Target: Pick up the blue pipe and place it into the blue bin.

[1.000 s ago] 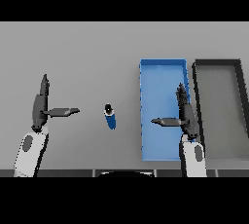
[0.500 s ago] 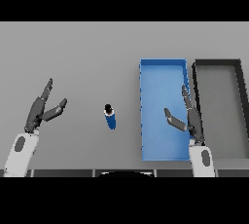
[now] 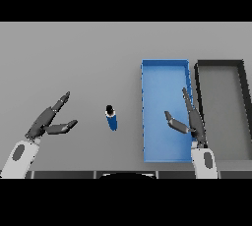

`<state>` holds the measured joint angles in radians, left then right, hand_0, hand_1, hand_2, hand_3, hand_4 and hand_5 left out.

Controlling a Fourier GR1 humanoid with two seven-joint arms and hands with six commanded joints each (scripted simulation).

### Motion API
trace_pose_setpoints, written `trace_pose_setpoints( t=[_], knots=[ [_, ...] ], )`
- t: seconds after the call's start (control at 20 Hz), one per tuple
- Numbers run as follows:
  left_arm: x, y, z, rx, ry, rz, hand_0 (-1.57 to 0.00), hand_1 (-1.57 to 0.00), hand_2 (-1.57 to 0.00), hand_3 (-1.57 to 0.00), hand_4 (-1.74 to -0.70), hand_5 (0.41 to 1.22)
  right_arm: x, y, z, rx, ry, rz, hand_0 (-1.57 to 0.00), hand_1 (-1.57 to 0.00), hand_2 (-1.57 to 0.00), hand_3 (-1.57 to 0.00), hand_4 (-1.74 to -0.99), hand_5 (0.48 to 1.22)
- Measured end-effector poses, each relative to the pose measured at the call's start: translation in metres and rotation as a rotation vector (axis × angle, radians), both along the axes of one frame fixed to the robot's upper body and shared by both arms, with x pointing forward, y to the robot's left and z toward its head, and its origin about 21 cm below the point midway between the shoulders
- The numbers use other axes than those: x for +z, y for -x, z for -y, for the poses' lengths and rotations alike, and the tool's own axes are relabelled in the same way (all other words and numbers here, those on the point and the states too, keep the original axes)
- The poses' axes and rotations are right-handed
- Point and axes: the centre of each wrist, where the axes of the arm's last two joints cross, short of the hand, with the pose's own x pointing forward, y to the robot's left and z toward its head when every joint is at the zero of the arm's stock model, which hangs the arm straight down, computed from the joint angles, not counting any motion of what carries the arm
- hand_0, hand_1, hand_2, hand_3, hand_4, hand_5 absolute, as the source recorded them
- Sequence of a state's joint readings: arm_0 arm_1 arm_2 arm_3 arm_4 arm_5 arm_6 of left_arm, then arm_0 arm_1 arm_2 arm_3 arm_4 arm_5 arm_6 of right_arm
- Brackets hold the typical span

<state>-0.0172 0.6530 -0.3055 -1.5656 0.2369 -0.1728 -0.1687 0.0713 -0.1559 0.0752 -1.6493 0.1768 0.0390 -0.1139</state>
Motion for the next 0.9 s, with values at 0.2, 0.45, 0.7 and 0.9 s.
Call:
trace_pose_setpoints(
  t=[0.2,0.45,0.7,0.9],
  knots=[
    [-0.01,0.012,0.035,-0.118,-0.02,-0.083,0.0,0.0,0.0,0.0,-1.13,0.475,0.004,0.0,0.005,-0.008,-0.001,0.0,0.0,0.0,0.0,0.0,-1.182,0.618],
    [-0.022,0.01,0.067,-0.179,-0.034,-0.121,0.0,0.0,0.0,0.0,-1.15,0.451,0.004,0.003,-0.003,-0.001,-0.017,0.006,0.0,0.0,0.0,0.0,-1.213,0.625],
    [-0.037,0.0,0.104,-0.204,0.011,-0.098,0.0,0.0,0.0,0.0,-1.15,0.46,0.003,0.004,-0.001,-0.007,-0.016,-0.005,0.0,0.0,0.0,0.0,-1.201,0.62],
    [-0.045,-0.009,0.123,-0.207,0.04,-0.098,0.0,0.0,0.0,0.0,-1.12,0.456,0.006,0.002,0.002,-0.018,-0.02,-0.006,0.0,0.0,0.0,0.0,-1.211,0.634]
  ],
)
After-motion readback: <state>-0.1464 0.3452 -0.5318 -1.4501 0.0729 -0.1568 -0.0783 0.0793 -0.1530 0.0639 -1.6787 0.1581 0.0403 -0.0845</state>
